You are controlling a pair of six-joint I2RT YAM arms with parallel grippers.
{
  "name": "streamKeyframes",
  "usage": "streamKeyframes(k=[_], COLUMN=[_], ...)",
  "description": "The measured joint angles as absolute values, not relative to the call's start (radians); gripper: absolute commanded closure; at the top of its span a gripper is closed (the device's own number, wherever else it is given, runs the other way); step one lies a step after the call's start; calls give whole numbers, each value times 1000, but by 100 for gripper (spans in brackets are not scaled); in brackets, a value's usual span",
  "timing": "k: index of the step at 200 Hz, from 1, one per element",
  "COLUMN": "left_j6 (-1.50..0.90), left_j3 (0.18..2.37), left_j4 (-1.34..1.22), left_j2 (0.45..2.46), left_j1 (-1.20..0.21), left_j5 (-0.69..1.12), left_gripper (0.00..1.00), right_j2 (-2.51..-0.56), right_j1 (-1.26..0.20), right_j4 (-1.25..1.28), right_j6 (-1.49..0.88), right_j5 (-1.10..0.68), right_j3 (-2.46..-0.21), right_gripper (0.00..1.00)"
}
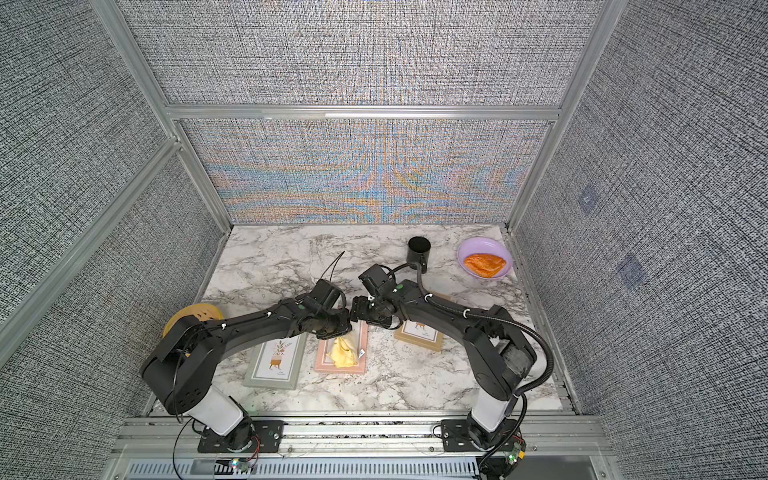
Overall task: Wipe the picture frame with a cloth
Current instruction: Adjust the cleaning item.
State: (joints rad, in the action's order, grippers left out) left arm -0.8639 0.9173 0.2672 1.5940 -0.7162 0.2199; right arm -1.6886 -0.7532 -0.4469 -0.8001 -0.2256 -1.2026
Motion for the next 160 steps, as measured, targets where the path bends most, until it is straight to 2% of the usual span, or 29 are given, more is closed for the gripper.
streamKeyframes(k=[11, 35, 86, 132, 160], left_j6=[-864, -867, -916, -978, -1000], left_j3=[923, 925, 863, 858, 852], left_j4=[267, 268, 204, 108, 64], left_j2=[1565, 1498, 1422, 1410, 1405], left_j1=[-710, -693, -659, -651, -651], left_j5=[236, 266, 353, 398, 408], left_gripper=[82, 74, 76, 76, 77], right_j2=[-1654, -1564, -1464, -1503, -1528], right_j1=[-753, -751, -751, -754, -756], right_j4=[-443, -421, -263, -105, -9], right_j6=[-796, -790, -793, -824, -854], right_j5=[-249, -305, -411, -485, -517], right_j3=[-1179, -1104, -980, -939, -907], right_gripper=[25, 23, 20, 19, 24])
